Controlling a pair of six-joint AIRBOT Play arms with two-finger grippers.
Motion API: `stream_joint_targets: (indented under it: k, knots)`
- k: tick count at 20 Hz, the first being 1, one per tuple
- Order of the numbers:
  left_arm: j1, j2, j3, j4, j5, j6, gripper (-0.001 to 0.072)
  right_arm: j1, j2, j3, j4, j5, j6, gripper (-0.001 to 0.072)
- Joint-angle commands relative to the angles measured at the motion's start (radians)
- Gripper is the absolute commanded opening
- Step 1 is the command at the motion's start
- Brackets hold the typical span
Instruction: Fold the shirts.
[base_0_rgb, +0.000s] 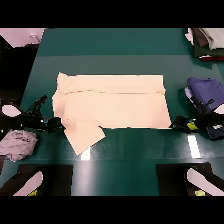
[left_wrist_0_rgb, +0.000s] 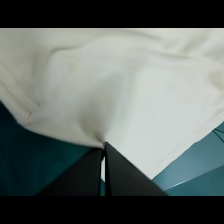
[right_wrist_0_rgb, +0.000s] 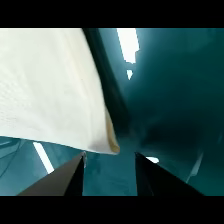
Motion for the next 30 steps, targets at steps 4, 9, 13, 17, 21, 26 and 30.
stream_joint_targets:
  k: [4,9,13,17,21,26,30]
  knots:
    - [0.001,0.001,0.002,0.003,-0.014,0.003,0.0024,0.080,-0.063,0.026,0.026,-0.050,-0.017,0.0035]
    - [0.001,0.053,0.050,0.123,-0.151,0.012,0.0022,0.061,0.053,0.103,-0.185,0.163,-0.021,0.0017]
    - [0.001,0.222,0.060,0.071,-0.338,-0.021,0.0023,-0.018,0.236,0.125,-0.370,0.408,-0.019,0.0016]
    - [0.000,0.305,0.103,-0.053,-0.418,-0.060,0.0023,-0.072,0.377,0.126,-0.303,0.369,-0.018,0.0016]
    - [0.001,0.274,0.257,-0.040,-0.194,-0.056,0.0023,-0.057,0.379,0.146,-0.160,0.225,-0.003,0.0016]
    - [0.001,0.079,0.368,-0.043,-0.051,-0.008,0.0024,0.047,0.179,0.283,-0.148,0.121,0.010,0.0016]
    - [0.001,-0.107,0.406,-0.043,0.061,0.003,0.0024,0.135,-0.036,0.401,-0.148,0.033,0.044,0.0017]
